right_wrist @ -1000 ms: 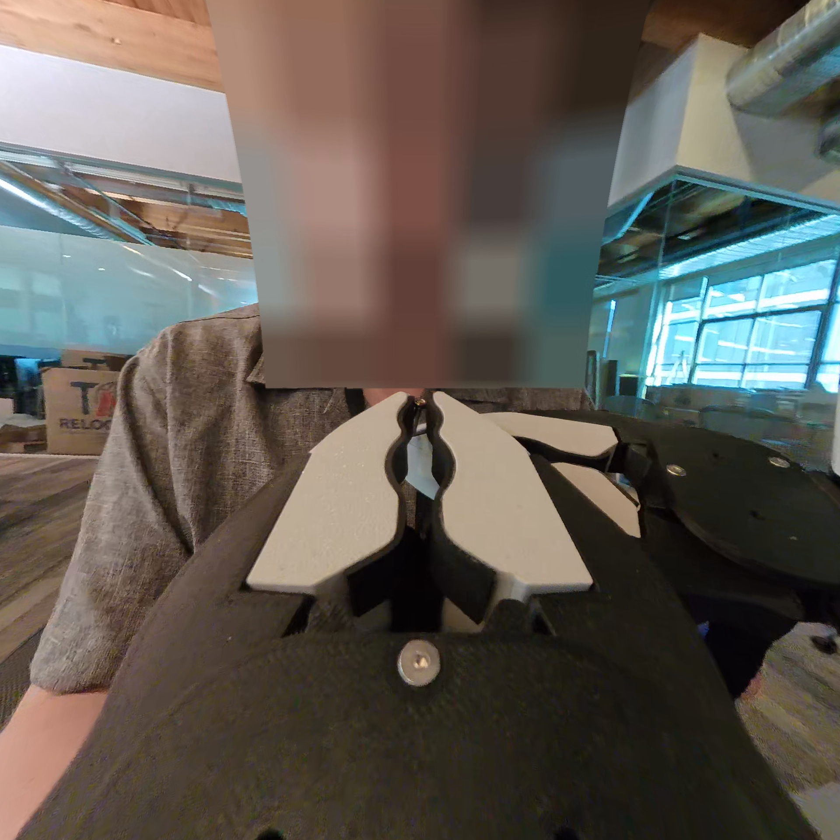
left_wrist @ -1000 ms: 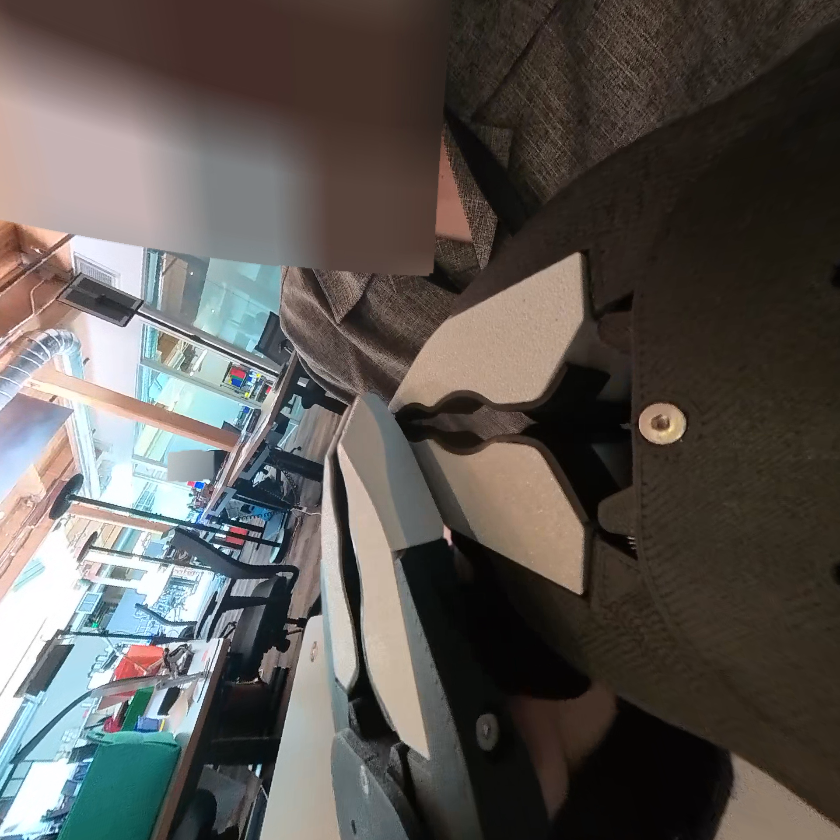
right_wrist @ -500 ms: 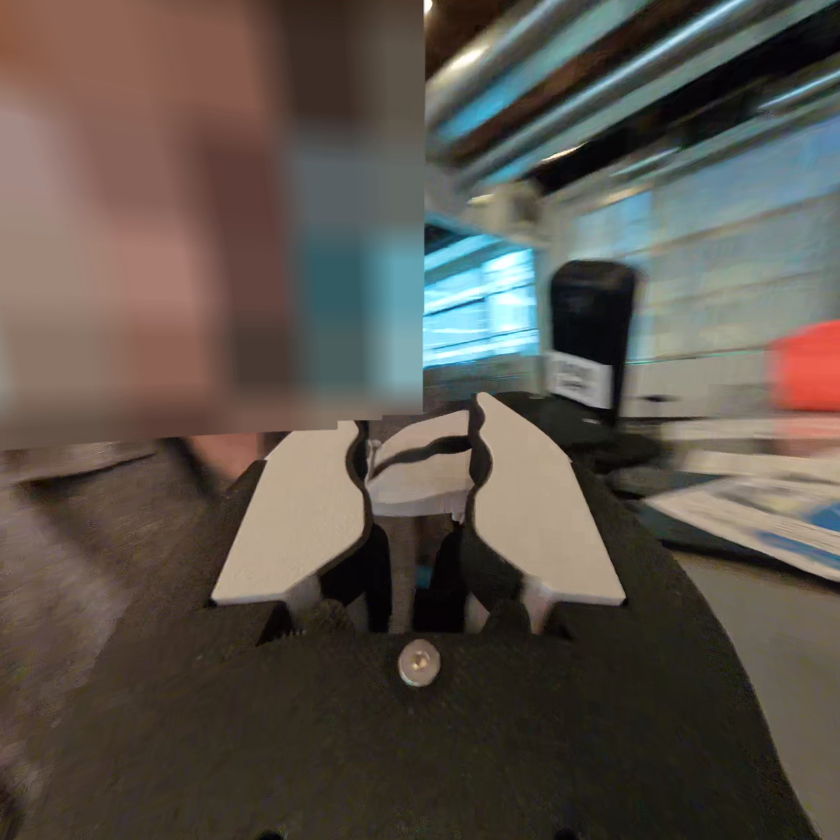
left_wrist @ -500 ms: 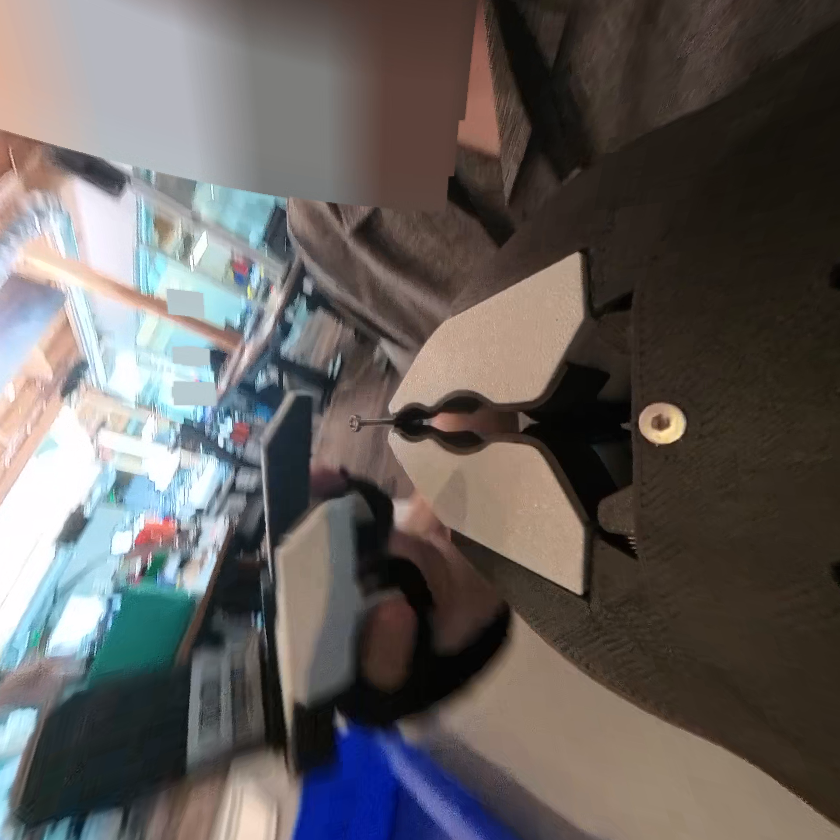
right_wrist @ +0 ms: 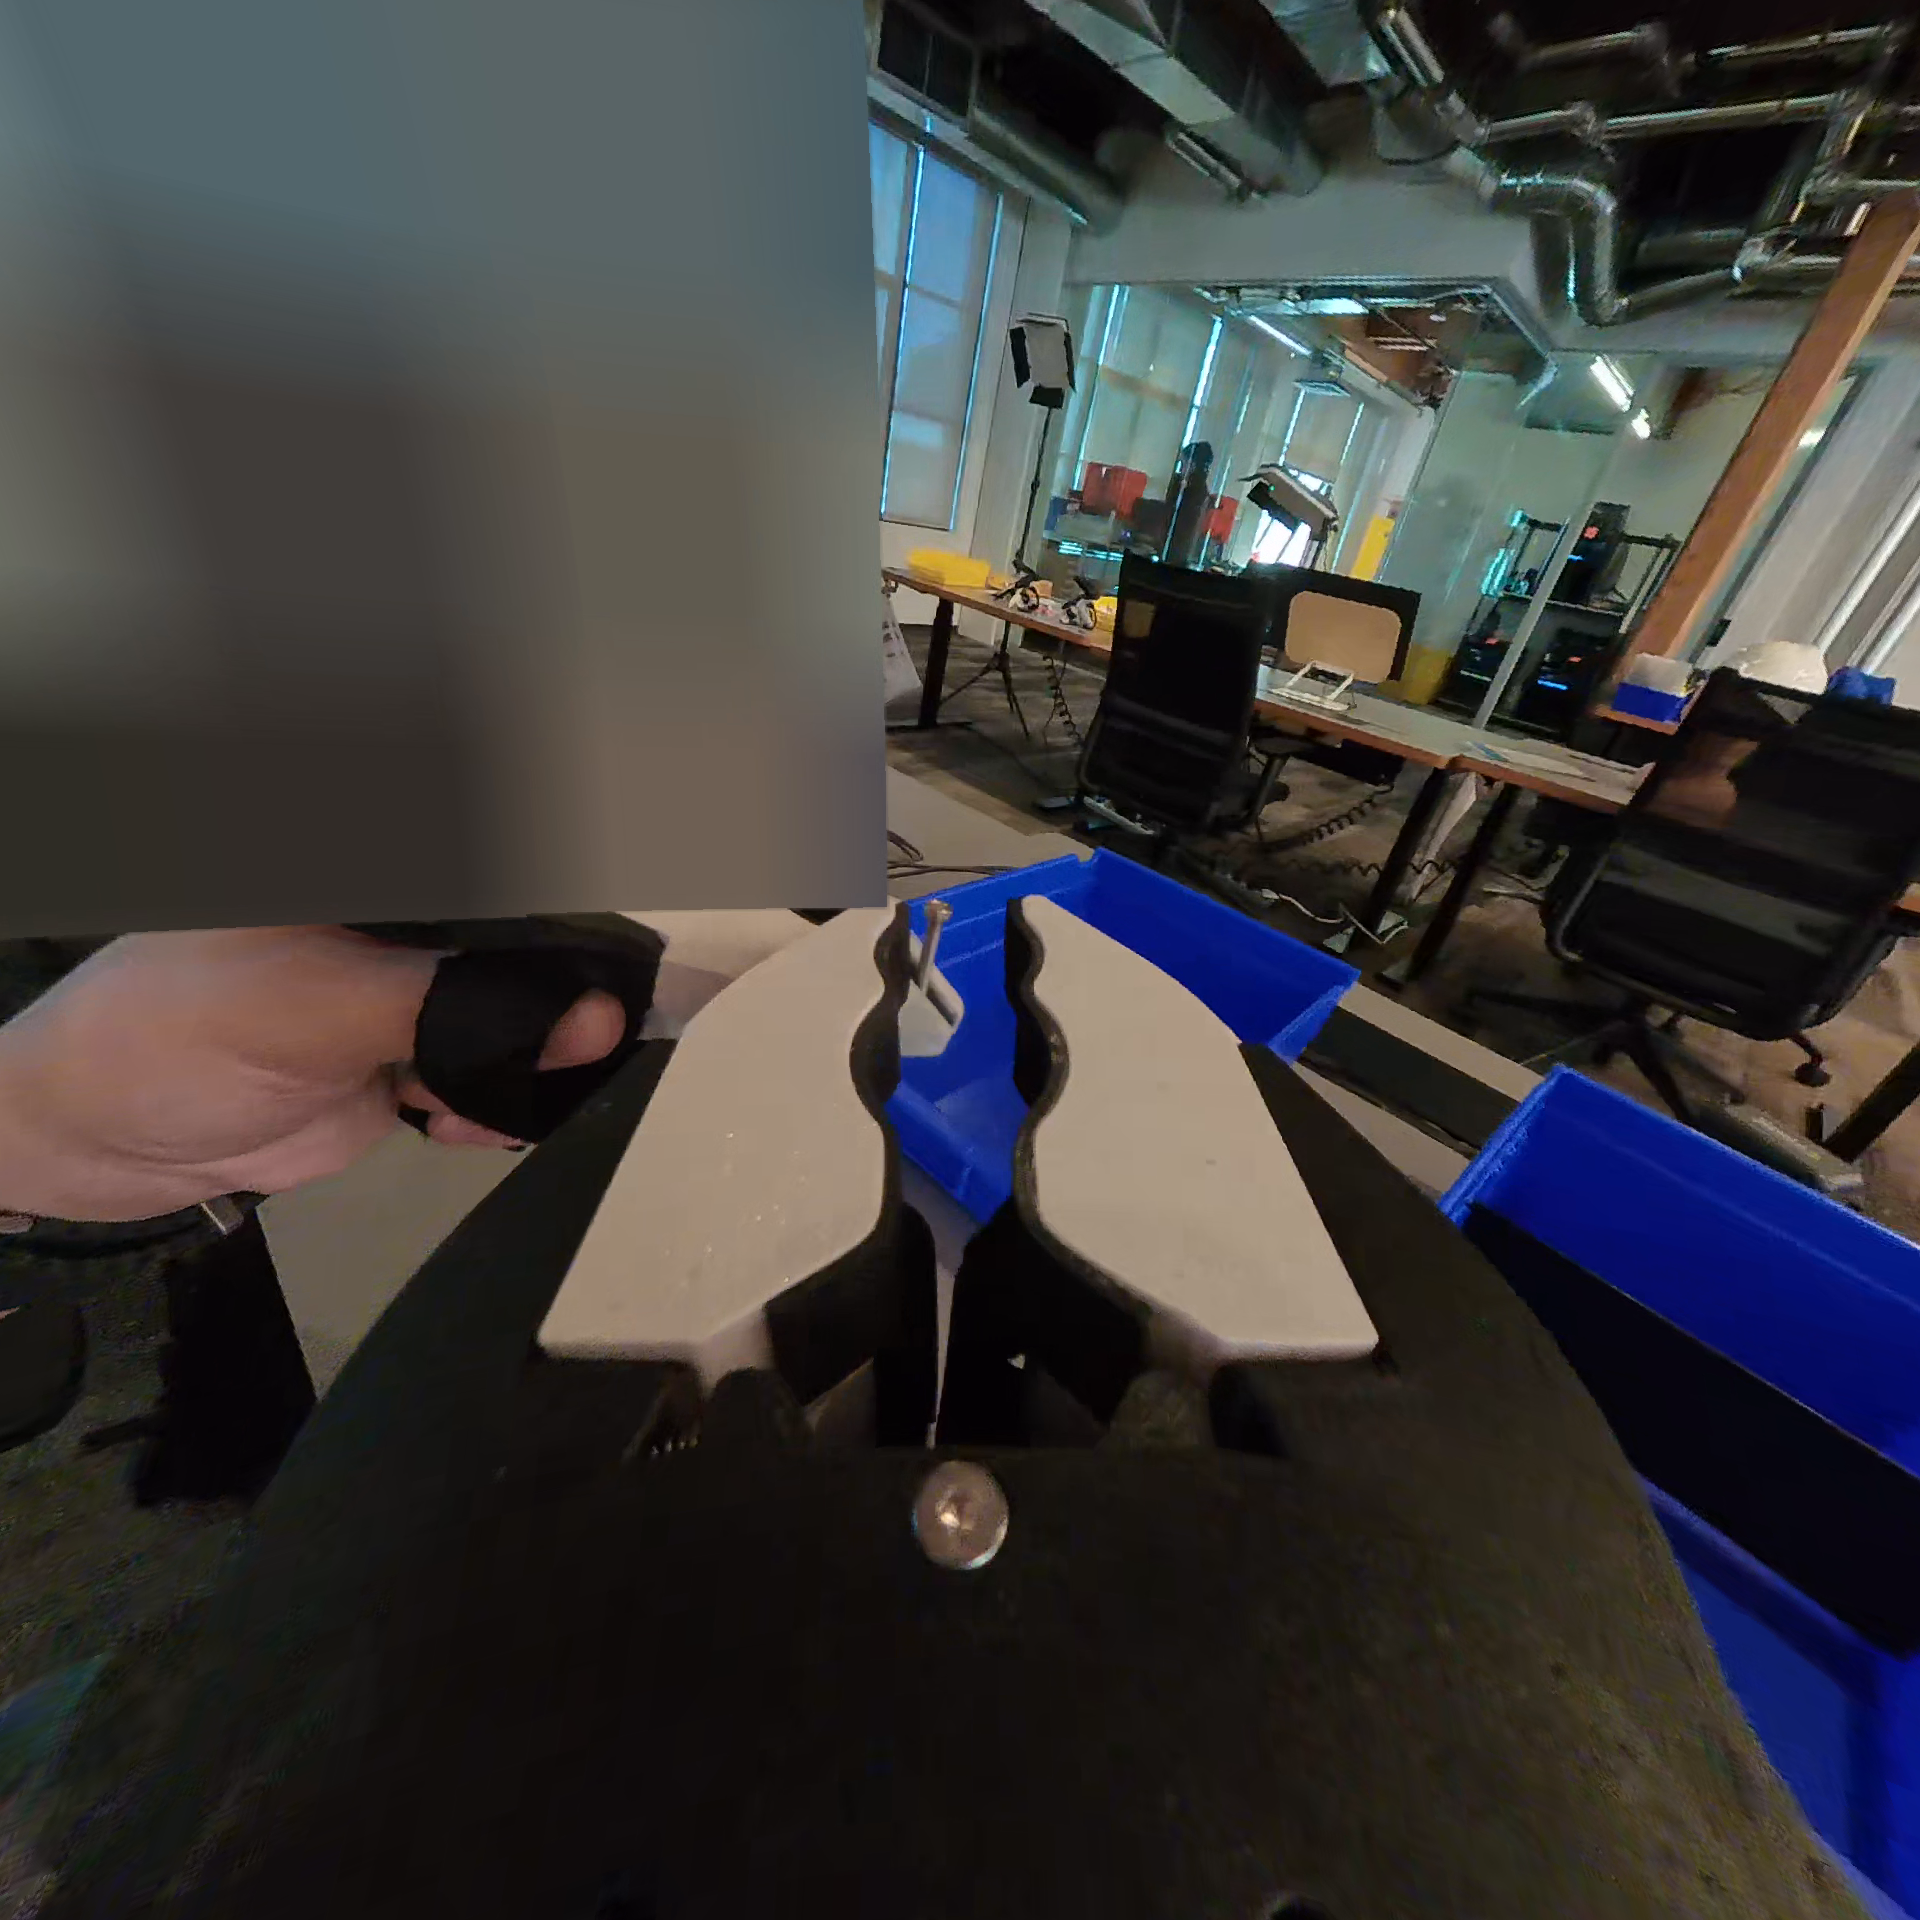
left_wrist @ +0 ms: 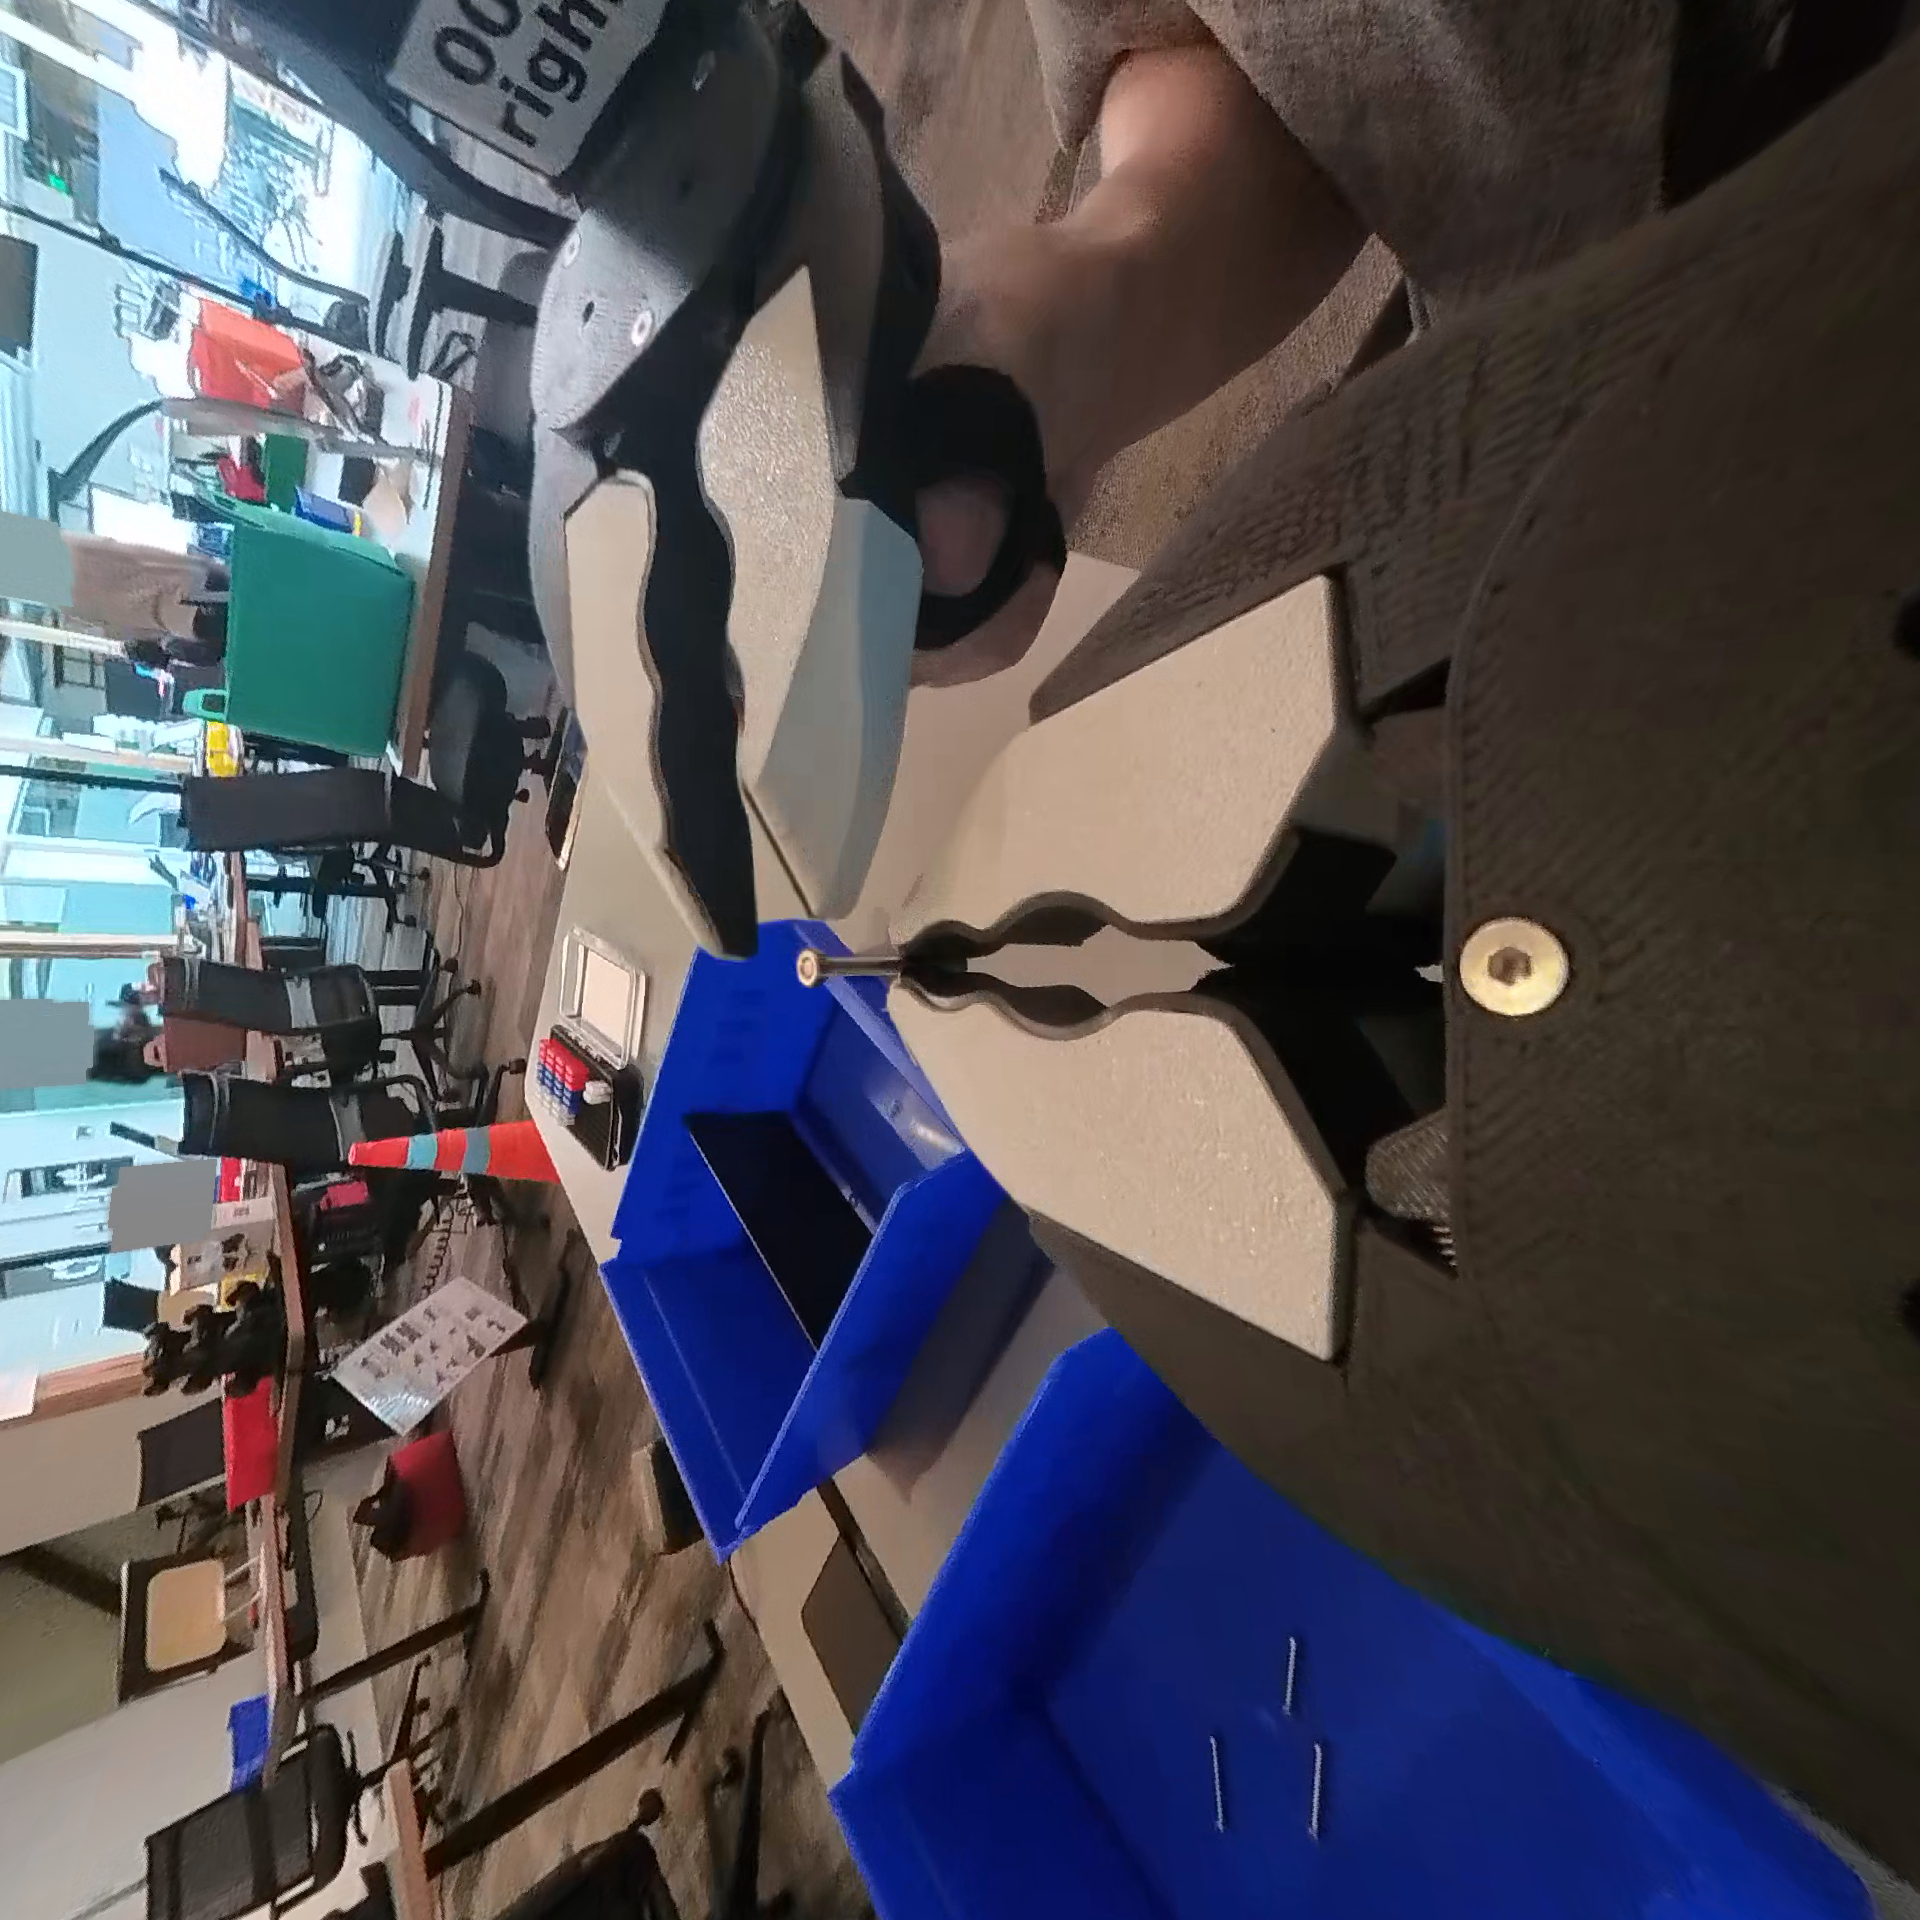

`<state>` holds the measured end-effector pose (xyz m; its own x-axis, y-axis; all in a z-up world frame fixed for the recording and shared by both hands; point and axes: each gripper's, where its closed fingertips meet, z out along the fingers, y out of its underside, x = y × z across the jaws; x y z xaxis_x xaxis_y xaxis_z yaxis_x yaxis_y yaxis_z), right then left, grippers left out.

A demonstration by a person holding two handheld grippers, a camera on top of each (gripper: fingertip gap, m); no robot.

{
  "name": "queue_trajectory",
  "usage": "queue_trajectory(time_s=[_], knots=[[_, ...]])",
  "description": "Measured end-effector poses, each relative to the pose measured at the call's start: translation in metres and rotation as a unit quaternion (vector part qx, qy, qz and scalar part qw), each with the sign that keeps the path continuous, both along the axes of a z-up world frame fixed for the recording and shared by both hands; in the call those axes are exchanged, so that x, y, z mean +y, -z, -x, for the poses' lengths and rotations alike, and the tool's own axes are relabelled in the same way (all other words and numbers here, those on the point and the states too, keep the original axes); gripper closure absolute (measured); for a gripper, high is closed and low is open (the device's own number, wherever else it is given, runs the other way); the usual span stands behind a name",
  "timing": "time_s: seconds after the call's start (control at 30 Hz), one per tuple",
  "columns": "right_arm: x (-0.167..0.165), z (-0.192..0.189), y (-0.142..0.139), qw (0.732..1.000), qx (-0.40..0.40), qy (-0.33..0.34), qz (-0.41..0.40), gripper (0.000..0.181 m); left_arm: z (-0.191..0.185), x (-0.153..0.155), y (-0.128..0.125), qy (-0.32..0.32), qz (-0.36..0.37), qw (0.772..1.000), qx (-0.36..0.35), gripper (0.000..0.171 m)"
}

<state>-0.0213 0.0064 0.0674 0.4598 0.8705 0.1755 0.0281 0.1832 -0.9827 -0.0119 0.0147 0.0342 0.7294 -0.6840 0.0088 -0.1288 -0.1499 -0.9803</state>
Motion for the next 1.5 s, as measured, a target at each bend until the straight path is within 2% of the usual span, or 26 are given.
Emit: queue_trajectory(time_s=[0.67,0.73,0.8,0.83,0.9,0.97,1.07,1.17,1.33,1.4,1.5], knots=[[-0.003,0.010,0.000,1.000,-0.005,-0.010,-0.014,0.176,-0.002,-0.006,-0.003,0.011,-0.014,1.000,0.009,0.169],[-0.006,0.008,0.000,0.999,-0.003,-0.036,-0.012,0.176,-0.005,-0.009,-0.003,0.029,-0.017,0.999,0.010,0.169],[-0.012,0.007,-0.002,0.995,0.003,-0.099,-0.002,0.177,-0.010,-0.016,-0.005,0.076,-0.006,0.997,-0.009,0.169],[-0.018,0.007,-0.003,0.988,0.008,-0.150,0.018,0.177,-0.013,-0.022,-0.007,0.110,0.008,0.994,-0.028,0.169],[-0.029,0.003,-0.008,0.960,0.031,-0.268,0.071,0.177,-0.017,-0.034,-0.012,0.174,0.033,0.982,-0.068,0.169],[-0.038,0.000,-0.012,0.915,0.048,-0.382,0.121,0.177,-0.021,-0.044,-0.016,0.226,0.054,0.968,-0.093,0.170],[-0.053,-0.007,-0.014,0.830,0.063,-0.534,0.147,0.177,-0.027,-0.060,-0.018,0.304,0.091,0.941,-0.121,0.169],[-0.064,-0.015,-0.016,0.746,0.081,-0.645,0.145,0.177,-0.033,-0.072,-0.020,0.357,0.121,0.913,-0.154,0.170],[-0.074,-0.028,-0.016,0.591,0.120,-0.784,0.148,0.177,-0.042,-0.082,-0.019,0.398,0.137,0.892,-0.166,0.170],[-0.076,-0.029,-0.017,0.549,0.131,-0.812,0.151,0.177,-0.042,-0.084,-0.021,0.404,0.140,0.887,-0.174,0.169],[-0.078,-0.030,-0.018,0.502,0.144,-0.838,0.158,0.177,-0.042,-0.087,-0.021,0.411,0.139,0.884,-0.174,0.169]])
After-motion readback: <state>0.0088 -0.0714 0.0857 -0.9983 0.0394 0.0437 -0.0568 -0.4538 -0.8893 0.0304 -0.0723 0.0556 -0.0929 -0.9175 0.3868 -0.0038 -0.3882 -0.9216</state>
